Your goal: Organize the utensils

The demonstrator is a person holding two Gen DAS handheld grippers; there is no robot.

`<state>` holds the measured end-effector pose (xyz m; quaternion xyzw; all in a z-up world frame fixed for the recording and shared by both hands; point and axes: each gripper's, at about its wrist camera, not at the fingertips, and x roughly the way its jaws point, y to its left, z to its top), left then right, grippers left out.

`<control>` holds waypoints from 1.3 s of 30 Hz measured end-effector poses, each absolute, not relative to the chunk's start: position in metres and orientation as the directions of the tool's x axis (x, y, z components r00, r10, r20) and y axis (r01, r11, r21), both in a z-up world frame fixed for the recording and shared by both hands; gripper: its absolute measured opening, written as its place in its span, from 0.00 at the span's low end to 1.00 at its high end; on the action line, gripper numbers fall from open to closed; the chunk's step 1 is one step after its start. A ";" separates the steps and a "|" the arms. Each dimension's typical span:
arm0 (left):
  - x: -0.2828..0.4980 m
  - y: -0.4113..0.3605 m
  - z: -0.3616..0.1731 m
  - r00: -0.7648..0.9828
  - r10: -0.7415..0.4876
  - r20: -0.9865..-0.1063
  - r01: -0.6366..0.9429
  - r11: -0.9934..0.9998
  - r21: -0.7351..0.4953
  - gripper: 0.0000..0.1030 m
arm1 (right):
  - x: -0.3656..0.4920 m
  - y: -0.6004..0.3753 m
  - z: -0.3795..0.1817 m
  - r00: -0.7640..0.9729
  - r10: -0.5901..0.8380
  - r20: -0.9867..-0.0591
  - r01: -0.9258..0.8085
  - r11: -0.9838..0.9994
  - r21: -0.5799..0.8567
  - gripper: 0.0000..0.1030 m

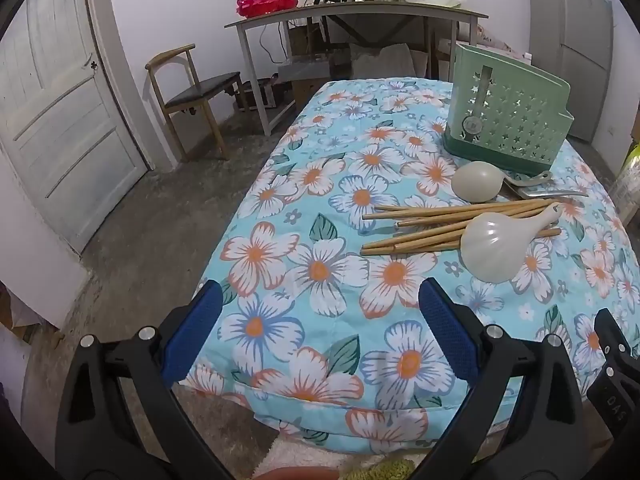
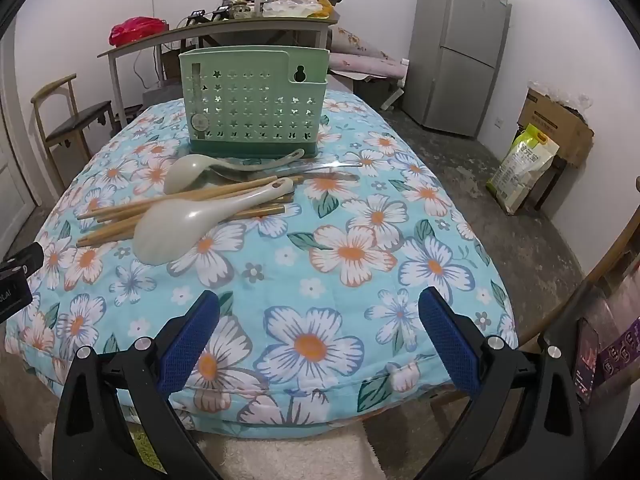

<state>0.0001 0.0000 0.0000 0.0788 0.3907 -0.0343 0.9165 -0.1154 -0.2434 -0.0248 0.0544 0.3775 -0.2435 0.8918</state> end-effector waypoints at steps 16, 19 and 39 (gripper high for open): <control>0.001 -0.007 -0.002 0.690 -0.024 -0.723 0.156 0.981 0.117 0.92 | -0.114 -0.244 -0.022 0.601 -0.391 -0.698 0.472 0.878 -0.086 0.94; 0.000 -0.006 0.000 0.691 -0.025 -0.723 0.159 0.980 0.119 0.92 | -0.115 -0.245 -0.022 0.601 -0.392 -0.697 0.472 0.877 -0.086 0.94; 0.002 -0.003 -0.003 0.683 -0.024 -0.730 0.158 0.981 0.116 0.92 | -0.114 -0.240 -0.020 0.602 -0.406 -0.687 0.475 0.874 -0.100 0.94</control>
